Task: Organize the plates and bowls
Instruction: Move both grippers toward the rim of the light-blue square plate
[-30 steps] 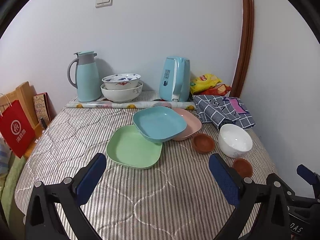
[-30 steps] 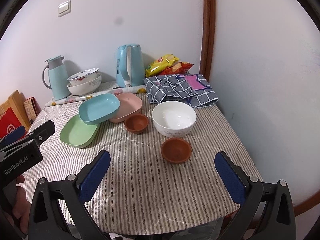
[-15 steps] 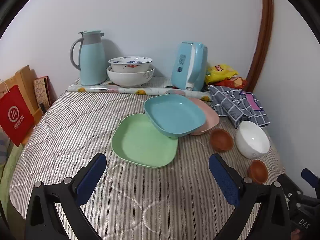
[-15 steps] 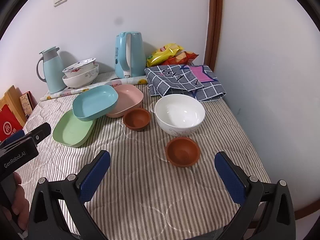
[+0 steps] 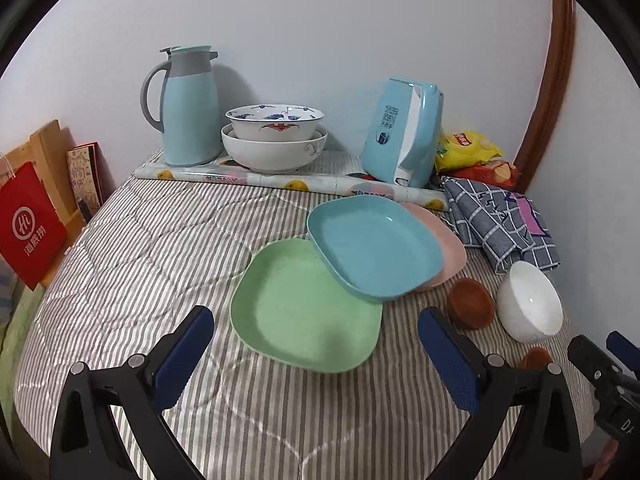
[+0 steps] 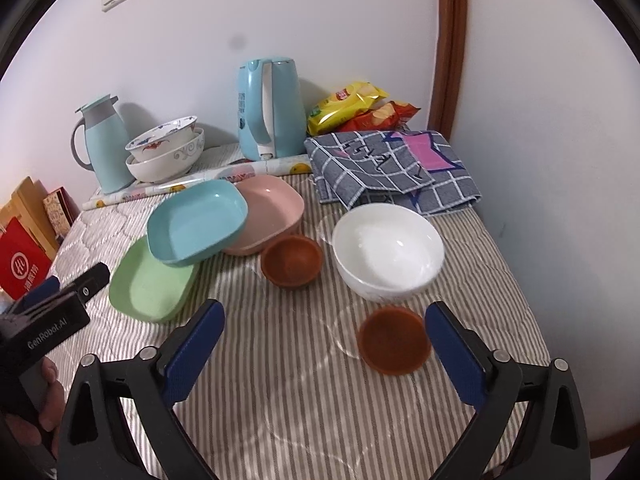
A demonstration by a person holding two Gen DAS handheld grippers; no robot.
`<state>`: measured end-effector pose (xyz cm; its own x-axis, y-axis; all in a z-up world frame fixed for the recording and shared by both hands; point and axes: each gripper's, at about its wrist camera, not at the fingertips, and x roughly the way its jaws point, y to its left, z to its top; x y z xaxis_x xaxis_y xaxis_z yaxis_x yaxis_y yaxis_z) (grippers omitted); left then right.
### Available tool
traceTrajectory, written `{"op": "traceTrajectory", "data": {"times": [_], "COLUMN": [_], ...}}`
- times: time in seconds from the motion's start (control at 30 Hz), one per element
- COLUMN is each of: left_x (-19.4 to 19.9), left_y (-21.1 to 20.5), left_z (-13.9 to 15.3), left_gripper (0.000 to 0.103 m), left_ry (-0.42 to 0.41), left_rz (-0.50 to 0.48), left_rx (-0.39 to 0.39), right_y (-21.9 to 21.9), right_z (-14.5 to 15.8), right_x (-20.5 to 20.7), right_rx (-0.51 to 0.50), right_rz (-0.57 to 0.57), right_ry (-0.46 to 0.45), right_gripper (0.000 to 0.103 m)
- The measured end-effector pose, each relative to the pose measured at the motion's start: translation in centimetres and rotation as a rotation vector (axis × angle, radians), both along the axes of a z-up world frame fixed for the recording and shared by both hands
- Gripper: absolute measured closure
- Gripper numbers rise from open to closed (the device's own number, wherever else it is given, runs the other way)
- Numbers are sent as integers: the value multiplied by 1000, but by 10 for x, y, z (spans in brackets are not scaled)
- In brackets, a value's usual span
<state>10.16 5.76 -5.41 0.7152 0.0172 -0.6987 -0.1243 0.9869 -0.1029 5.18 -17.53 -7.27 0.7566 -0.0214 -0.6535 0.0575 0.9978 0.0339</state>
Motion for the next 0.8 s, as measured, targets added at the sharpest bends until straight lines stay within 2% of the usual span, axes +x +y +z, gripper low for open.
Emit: {"op": "traceTrajectory", "data": {"times": [0.17, 0.37, 0.57, 0.7, 0.8], "left_x": [16, 37, 52, 61, 70], "left_y": [7, 11, 15, 22, 21], "left_z": [-3, -13, -19, -24, -28], "left_gripper": [0, 8, 9, 9, 16], "left_ry": [4, 42, 42, 50, 58], "left_rz": [27, 11, 21, 33, 21], "left_rx": [4, -24, -16, -38, -60], "right_y": [10, 20, 28, 30, 34], "right_z": [3, 1, -6, -12, -15], "right_x": [20, 45, 67, 80, 90], "right_rx": [-17, -31, -26, -11, -3], "right_rz": [21, 41, 64, 72, 92], "right_ry": [1, 19, 46, 63, 68], "right_gripper": [10, 13, 20, 26, 27]}}
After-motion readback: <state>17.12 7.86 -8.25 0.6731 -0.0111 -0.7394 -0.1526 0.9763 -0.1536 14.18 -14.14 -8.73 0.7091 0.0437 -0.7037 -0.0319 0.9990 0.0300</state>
